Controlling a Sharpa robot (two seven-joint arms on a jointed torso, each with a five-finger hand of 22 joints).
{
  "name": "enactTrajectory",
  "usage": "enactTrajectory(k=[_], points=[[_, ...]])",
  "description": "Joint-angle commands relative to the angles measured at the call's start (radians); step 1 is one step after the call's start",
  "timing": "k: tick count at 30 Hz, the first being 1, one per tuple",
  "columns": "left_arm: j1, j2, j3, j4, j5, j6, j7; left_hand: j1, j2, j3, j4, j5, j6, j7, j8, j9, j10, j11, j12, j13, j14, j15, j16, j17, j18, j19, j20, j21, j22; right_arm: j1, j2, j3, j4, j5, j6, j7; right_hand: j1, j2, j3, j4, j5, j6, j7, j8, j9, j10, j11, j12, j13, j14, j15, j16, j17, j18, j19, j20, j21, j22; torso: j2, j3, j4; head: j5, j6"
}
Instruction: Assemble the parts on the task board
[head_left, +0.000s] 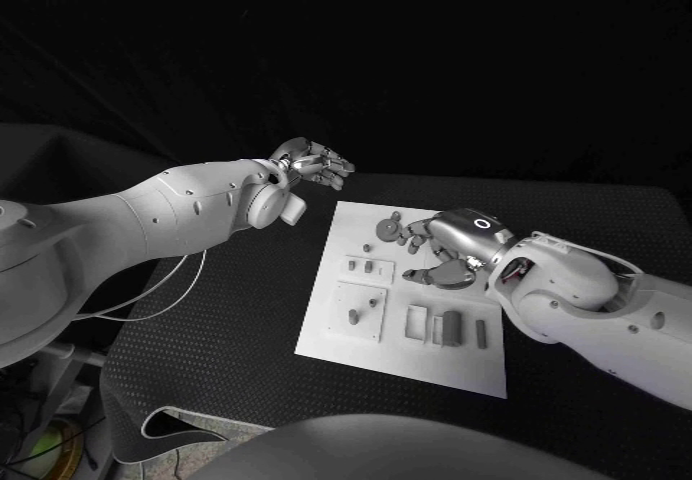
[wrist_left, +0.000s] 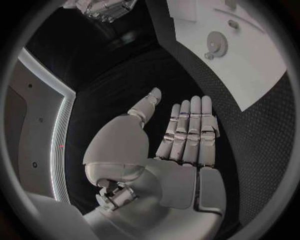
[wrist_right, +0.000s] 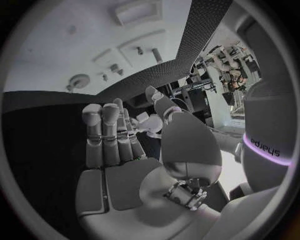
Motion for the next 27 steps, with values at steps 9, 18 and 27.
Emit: enactTrajectory(k=[9, 18, 27], points=[[-0.004, -0.001, -0.015, -0.013, 0.001, 0.008, 0.01, -0.017, 0.001, -0.007, 0.003, -0.003, -0.003, -0.002, -0.002, -0.002, 0.014, -0.001, 0.006, -0.002, 0.011, -0.004, -0.005, 0.006, 0.021, 0.007, -0.002, 0.006, 0.0, 0.009, -0.086, 0.001, -0.023, 0.318, 0.149, -0.103, -0.096, -0.011, -0.046, 0.075, 0.005, 0.096, -0.062, 0.084, 0.091, 0.139, -0.085, 0.272, 0.326, 0.023, -0.079, -0.001, -0.005, 0.134, 0.013, -0.018, 0.001, 0.011, -0.016, -0.0021, -0.0287, -0.056, 0.039], [-0.005, -0.009, -0.016, -0.006, 0.003, 0.008, 0.01, -0.025, 0.002, -0.01, 0.003, -0.003, -0.001, -0.003, -0.001, -0.002, 0.018, -0.003, 0.009, -0.002, 0.016, -0.006, -0.005, 0.011, 0.021, 0.011, -0.003, 0.008, 0.001, 0.009, -0.101, 0.0, -0.047, 0.446, 0.34, -0.249, -0.243, -0.021, -0.032, 0.27, -0.021, 0.147, -0.102, 0.098, 0.159, 0.017, -0.119, 0.604, 0.731, 0.061, -0.115, 0.1, 0.071, 0.134, 0.03, -0.058, 0.051, 0.023, -0.031, 0.0004, -0.0453, -0.085, 0.045], [-0.006, -0.007, -0.018, -0.008, 0.005, 0.013, 0.009, -0.031, 0.004, -0.011, 0.004, -0.003, -0.001, -0.003, -0.001, -0.002, 0.017, -0.003, 0.01, -0.003, 0.016, -0.006, -0.006, 0.013, 0.021, 0.011, -0.004, 0.008, 0.001, 0.008, -0.102, -0.018, -0.042, 0.475, 0.502, -0.358, -0.271, -0.011, -0.075, 0.436, -0.15, 0.209, -0.125, 0.096, 0.176, 0.057, -0.146, 0.615, 0.751, 0.076, -0.137, 0.135, 0.117, 0.134, 0.024, -0.083, 0.1, 0.023, -0.04, 0.0003, -0.0545, -0.118, 0.043]])
